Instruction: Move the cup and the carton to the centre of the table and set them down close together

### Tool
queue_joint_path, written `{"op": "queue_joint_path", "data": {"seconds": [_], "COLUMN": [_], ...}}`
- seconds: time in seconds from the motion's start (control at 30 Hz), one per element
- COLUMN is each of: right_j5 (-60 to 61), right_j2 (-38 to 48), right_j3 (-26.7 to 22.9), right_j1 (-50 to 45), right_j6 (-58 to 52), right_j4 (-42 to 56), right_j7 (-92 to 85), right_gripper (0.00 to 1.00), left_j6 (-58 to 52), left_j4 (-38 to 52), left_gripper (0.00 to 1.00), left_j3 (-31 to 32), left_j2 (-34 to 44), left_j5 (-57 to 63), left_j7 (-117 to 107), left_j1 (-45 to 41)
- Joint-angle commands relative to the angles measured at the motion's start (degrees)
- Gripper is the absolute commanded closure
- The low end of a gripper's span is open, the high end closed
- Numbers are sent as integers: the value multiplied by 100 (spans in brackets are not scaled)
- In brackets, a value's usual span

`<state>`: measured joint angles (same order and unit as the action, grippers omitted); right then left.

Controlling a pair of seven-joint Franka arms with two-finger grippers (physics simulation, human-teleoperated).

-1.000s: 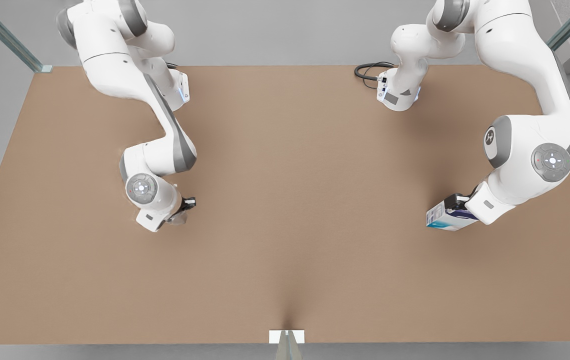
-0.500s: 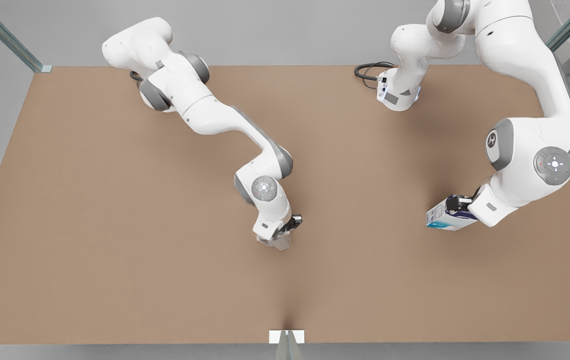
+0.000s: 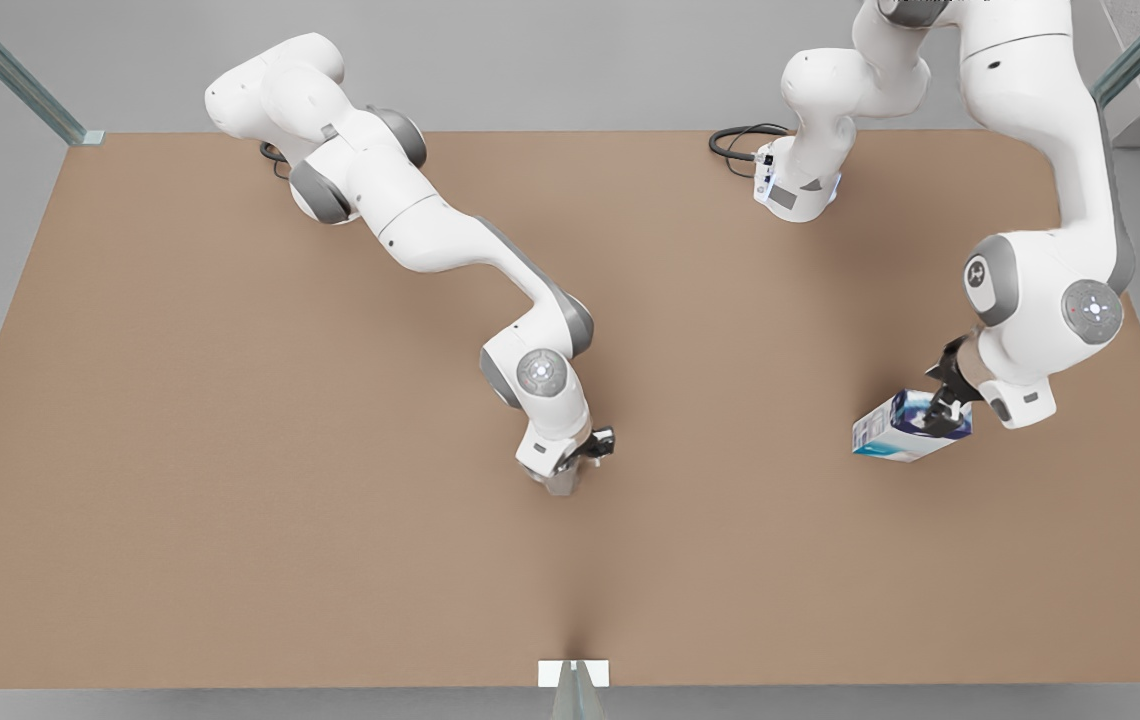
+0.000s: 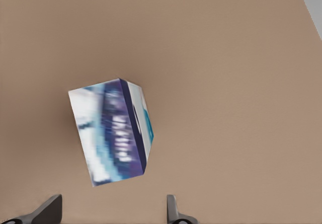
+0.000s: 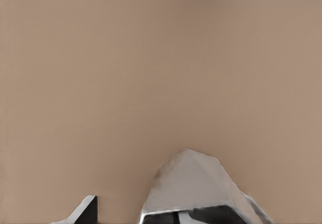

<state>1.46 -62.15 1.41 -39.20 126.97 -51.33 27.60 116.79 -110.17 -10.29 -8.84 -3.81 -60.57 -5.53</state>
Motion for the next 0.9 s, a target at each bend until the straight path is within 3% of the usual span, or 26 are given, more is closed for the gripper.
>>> {"op": "queue_joint_path", "data": {"seconds": [0.0,0.27,0.4,0.57,0.8,0.87], "right_j5": [3,-6,-58,-85,-14,-172], "right_j2": [1,150,923,2980,4456,4641], "right_j3": [0,-158,-149,-105,-167,-193], "right_j1": [0,9,167,914,2838,3603], "right_j6": [3,188,249,161,-2703,-3003], "right_j4": [0,-61,-940,-3111,-3208,-3208], "right_j7": [0,-35,-53,-97,-1643,-1925], "right_gripper": [6,4,1,0,0,0], "left_j6": [28,37,134,327,476,582], "left_j4": [-13,-171,-154,-127,-110,-101], "left_gripper": [0,0,0,0,0,0], "left_j3": [-34,-131,-131,-351,-491,-500], "left_j2": [-12,-162,-276,-452,-654,-715], "left_j5": [-191,-621,-700,-613,-604,-604], "left_j7": [-103,-271,-218,177,186,186], "left_j1": [-1,-10,-10,-1,16,16]}}
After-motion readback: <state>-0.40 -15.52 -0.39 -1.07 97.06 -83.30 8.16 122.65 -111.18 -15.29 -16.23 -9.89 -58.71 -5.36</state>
